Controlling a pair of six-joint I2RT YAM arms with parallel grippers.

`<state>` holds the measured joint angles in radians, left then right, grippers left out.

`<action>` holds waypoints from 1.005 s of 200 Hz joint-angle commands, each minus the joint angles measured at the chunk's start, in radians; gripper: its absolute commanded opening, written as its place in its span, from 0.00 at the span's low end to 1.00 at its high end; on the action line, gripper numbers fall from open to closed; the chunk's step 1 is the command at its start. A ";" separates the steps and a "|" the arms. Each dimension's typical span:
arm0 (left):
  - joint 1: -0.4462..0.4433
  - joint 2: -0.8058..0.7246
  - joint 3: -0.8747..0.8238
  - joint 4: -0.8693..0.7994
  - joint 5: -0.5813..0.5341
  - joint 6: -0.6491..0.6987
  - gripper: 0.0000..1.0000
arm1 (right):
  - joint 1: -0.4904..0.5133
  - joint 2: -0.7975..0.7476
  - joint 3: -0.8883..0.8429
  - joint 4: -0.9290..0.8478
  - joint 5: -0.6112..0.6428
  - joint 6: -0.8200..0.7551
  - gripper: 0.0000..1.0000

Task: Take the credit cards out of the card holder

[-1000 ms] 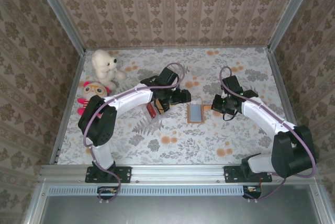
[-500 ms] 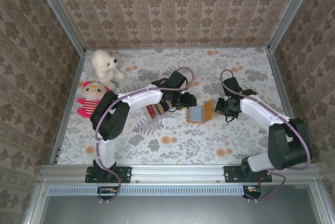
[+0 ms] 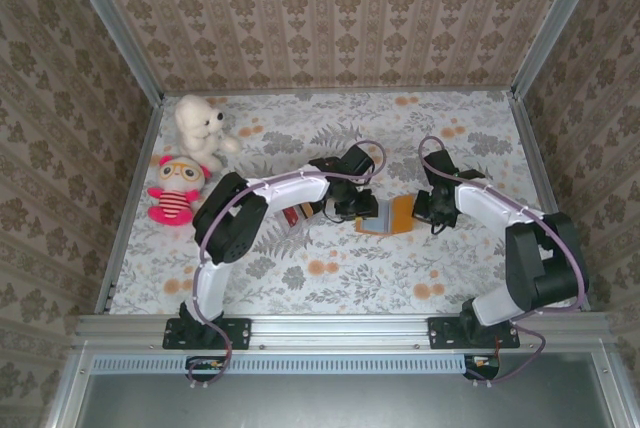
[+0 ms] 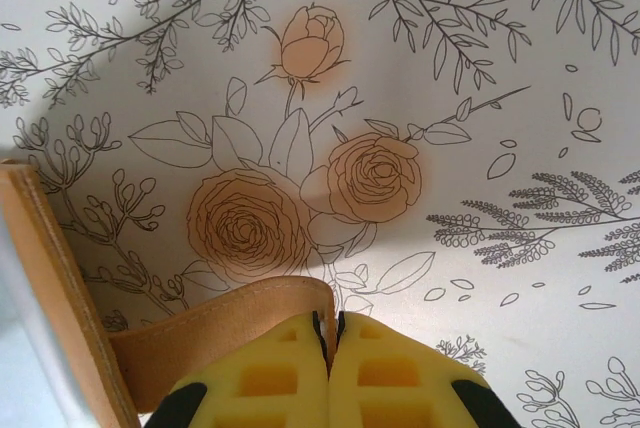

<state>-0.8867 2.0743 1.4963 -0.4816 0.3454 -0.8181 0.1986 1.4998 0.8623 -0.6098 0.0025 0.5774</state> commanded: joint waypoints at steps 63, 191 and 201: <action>-0.004 0.054 0.082 -0.055 0.008 0.021 0.29 | -0.008 0.087 0.011 -0.004 0.045 -0.046 0.05; 0.031 -0.027 0.041 -0.101 -0.048 0.075 0.32 | -0.008 0.112 0.025 -0.002 0.028 -0.053 0.05; 0.031 -0.026 0.043 -0.100 -0.048 0.079 0.32 | -0.009 0.114 0.025 0.000 0.024 -0.054 0.05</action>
<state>-0.8623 2.0991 1.5452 -0.5476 0.3157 -0.7765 0.1940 1.5909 0.8688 -0.6025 0.0227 0.5442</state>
